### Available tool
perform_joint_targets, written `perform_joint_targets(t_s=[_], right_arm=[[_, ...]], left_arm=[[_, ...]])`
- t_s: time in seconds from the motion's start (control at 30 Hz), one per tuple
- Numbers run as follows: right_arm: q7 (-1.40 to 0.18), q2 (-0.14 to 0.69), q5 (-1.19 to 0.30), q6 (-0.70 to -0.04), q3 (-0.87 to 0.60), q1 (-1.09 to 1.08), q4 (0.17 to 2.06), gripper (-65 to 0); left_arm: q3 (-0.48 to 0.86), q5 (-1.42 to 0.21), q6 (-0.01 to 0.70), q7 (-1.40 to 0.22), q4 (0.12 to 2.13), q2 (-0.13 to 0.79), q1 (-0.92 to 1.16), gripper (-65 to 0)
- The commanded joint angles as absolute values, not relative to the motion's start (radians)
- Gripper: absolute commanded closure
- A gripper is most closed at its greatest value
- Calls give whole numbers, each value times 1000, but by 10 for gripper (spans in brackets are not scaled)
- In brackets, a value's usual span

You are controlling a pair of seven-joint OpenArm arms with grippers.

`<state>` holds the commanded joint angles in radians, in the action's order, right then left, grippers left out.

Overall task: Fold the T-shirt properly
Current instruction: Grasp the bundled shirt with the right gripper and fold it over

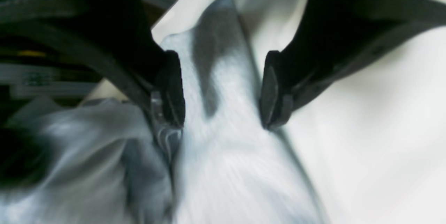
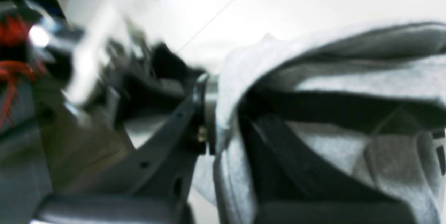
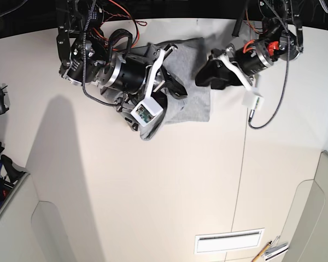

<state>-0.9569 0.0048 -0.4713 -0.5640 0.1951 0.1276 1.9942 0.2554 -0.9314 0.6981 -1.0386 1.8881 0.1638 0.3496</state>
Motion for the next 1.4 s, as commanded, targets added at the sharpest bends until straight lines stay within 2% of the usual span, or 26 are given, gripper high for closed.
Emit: perform_joint_targets(t_s=[0.13, 0.37, 0.53, 0.57, 0.6, 0.63, 0.67, 0.7, 0.9, 1.07, 1.17, 1.33, 1.4], right_arm=[[-953, -1, -486, -564, 195, 122, 1994, 0], [-943, -43, -447, -565, 257, 96, 1989, 0], [-920, -45, -407, -564, 356, 49, 1897, 0], [-920, -46, -407, -564, 377, 35, 1872, -73], [-920, -45, -407, -564, 398, 23, 1847, -193], [-920, -45, -408, -564, 432, 18, 1814, -361], [-920, -45, -414, -565, 455, 17, 1803, -415], [-921, -45, -429, -565, 477, 17, 1803, -426], [-921, -79, -479, -573, 559, -2, 1831, -426], [-923, -131, -450, -566, 546, -68, 1846, -424], [-925, -129, -406, -543, 492, -97, 1846, -423], [-993, -128, -408, -543, 322, -96, 1846, -280], [-993, -127, -408, -543, 239, -96, 1846, -260]], left_arm=[[351, -920, 698, -1051, 1888, 177, 367, -373], [351, -924, 698, -1047, 1726, 177, 408, -373], [282, -924, 698, -1043, 1670, 177, 408, -373], [263, -924, 698, -1043, 1670, 177, 408, -373], [249, -924, 698, -1043, 1670, 177, 407, -373], [242, -924, 698, -1044, 1670, 178, 407, -373], [242, -924, 698, -1044, 1670, 178, 406, -373], [247, -924, 698, -1044, 1670, 180, 403, -373], [353, -978, 698, -1089, 1670, 185, 400, -373], [528, -1187, 698, -1197, 1676, 242, 403, -373], [602, -1334, 698, -1284, 1712, 258, 415, -373], [548, -1394, 698, -1296, 1785, 260, 459, -373], [477, -1402, 698, -1299, 1815, 259, 485, -373]])
